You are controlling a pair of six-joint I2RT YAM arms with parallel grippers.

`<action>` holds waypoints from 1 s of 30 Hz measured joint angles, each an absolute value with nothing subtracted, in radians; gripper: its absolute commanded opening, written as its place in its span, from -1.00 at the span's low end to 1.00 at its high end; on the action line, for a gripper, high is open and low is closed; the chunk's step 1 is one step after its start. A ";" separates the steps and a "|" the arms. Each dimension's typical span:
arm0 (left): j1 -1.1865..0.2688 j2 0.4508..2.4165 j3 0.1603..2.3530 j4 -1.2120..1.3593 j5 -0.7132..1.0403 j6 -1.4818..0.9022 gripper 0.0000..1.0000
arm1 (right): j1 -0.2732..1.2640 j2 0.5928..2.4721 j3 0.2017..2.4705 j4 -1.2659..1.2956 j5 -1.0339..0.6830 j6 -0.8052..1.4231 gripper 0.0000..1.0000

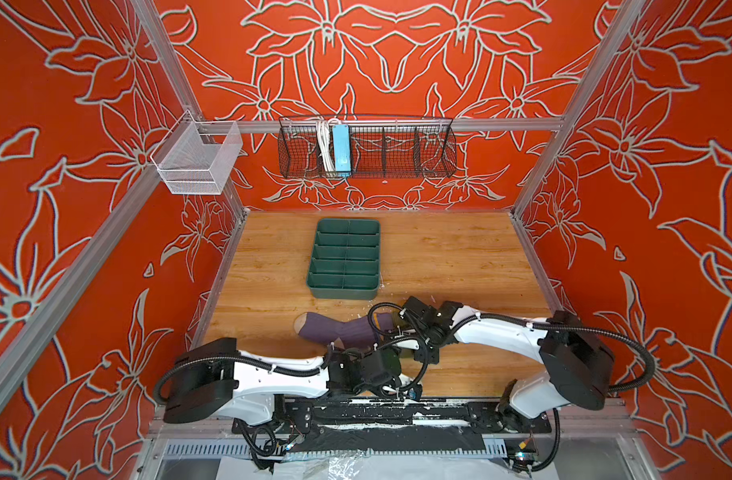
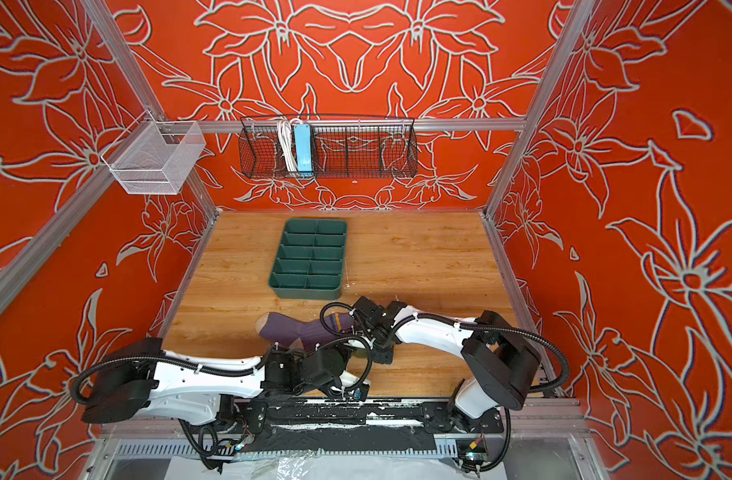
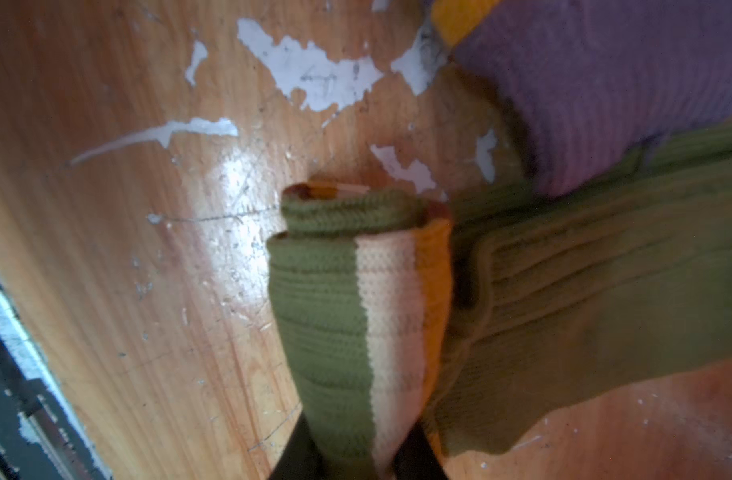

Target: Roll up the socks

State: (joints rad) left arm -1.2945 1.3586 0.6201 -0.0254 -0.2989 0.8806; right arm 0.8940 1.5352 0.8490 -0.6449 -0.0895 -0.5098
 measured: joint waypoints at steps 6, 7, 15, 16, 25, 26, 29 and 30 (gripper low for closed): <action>-1.307 1.470 0.636 0.070 -0.371 0.852 0.62 | 0.893 1.562 0.877 -0.660 -0.096 -0.491 -1.00; -1.308 1.489 0.643 0.080 -0.383 0.845 0.59 | 0.891 1.565 0.881 -0.662 -0.098 -0.486 -1.00; -1.317 1.675 0.720 0.188 -0.560 0.759 0.22 | 0.873 1.567 0.885 -0.662 -0.088 -0.445 -1.00; -1.317 1.695 0.724 0.206 -0.587 0.747 0.19 | 0.868 1.565 0.884 -0.663 -0.086 -0.444 -1.00; -1.309 1.774 0.733 0.315 -0.669 0.747 -0.14 | 0.863 1.524 0.846 -0.631 -0.074 -0.453 -1.00; -1.309 1.777 0.733 0.319 -0.669 0.751 -0.19 | 0.863 1.518 0.841 -0.626 -0.074 -0.456 -1.00; -1.306 1.791 0.735 0.324 -0.671 0.762 -0.52 | 0.871 1.492 0.830 -0.633 -0.098 -0.476 -1.00; -1.306 1.791 0.739 0.318 -0.662 0.763 -0.73 | 0.871 1.485 0.823 -0.632 -0.102 -0.481 -1.00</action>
